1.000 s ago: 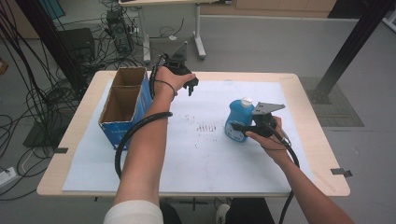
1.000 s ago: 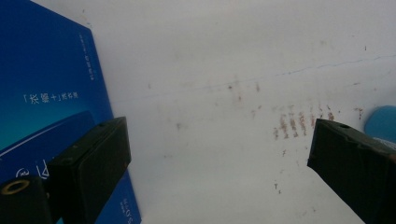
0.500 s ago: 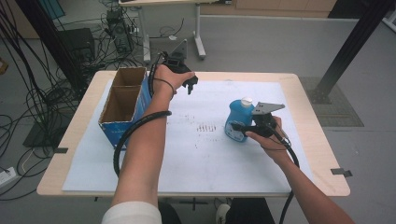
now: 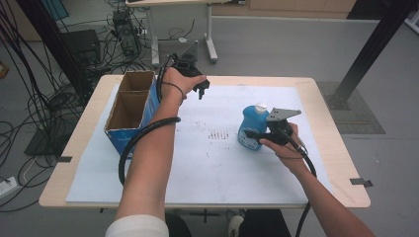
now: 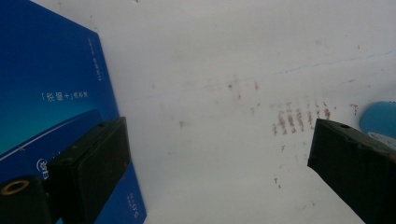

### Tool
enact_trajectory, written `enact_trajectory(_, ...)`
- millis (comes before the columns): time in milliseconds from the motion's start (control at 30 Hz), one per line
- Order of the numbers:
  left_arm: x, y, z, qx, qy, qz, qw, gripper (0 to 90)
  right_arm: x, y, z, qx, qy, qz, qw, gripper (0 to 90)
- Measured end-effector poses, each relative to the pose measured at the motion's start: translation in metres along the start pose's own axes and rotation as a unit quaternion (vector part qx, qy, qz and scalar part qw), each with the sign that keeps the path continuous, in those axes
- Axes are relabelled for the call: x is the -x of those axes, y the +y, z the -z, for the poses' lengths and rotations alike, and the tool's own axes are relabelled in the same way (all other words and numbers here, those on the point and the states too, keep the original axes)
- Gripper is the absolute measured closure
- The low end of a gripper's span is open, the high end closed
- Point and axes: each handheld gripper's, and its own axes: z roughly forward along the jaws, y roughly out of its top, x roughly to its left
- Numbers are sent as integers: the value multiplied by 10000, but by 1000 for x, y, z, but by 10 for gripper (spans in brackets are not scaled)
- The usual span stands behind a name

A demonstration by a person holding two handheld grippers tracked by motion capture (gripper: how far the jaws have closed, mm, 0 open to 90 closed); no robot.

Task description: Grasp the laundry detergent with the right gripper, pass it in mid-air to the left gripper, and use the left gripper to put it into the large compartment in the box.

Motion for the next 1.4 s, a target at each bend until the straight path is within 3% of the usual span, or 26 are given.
enact_trajectory(367,-1,-3,10,41,-26,-112,9999,59,-1,5,1,-130,52,-12,9999,439)
enact_trajectory(533,2,-4,19,67,-52,-254,9996,56,0,13,5,-144,98,-48,9998,439)
enact_trajectory(667,5,-6,30,101,-125,-523,9985,52,2,24,8,-201,148,-93,9996,439)
enact_trajectory(733,5,-6,31,118,-118,-562,9983,52,3,27,9,-212,187,-121,9995,439)
enact_trajectory(767,6,-7,37,121,-161,-725,9972,53,4,32,10,-240,225,-151,9993,439)
enact_trajectory(900,7,-8,44,131,-148,-881,9959,53,7,43,11,-307,309,-179,9989,439)
enact_trajectory(1000,7,-8,52,158,-151,-1074,9940,51,12,55,13,-357,387,-235,9983,439)
enact_trajectory(1033,8,-8,60,212,-191,-1239,9919,51,14,61,13,-374,431,-259,9980,439)
enact_trajectory(1100,8,-8,63,252,-198,-1288,9911,51,15,65,14,-388,474,-287,9977,439)
enact_trajectory(1200,9,-7,75,304,-176,-1532,9876,51,19,77,14,-450,568,-328,9968,439)
enact_trajectory(1233,9,-7,82,322,-161,-1676,9852,51,21,84,14,-493,609,-339,9963,439)
enact_trajectory(1267,9,-7,82,322,-161,-1676,9852,53,21,84,14,-493,609,-339,9963,439)
enact_trajectory(1300,10,-7,91,372,-148,-1899,9810,59,23,92,13,-522,658,-335,9959,439)
enact_trajectory(1333,10,-7,91,372,-148,-1899,9810,59,23,92,13,-522,658,-335,9959,439)
enact_trajectory(1400,10,-7,101,454,-167,-2088,9768,57,24,100,11,-540,716,-306,9955,439)
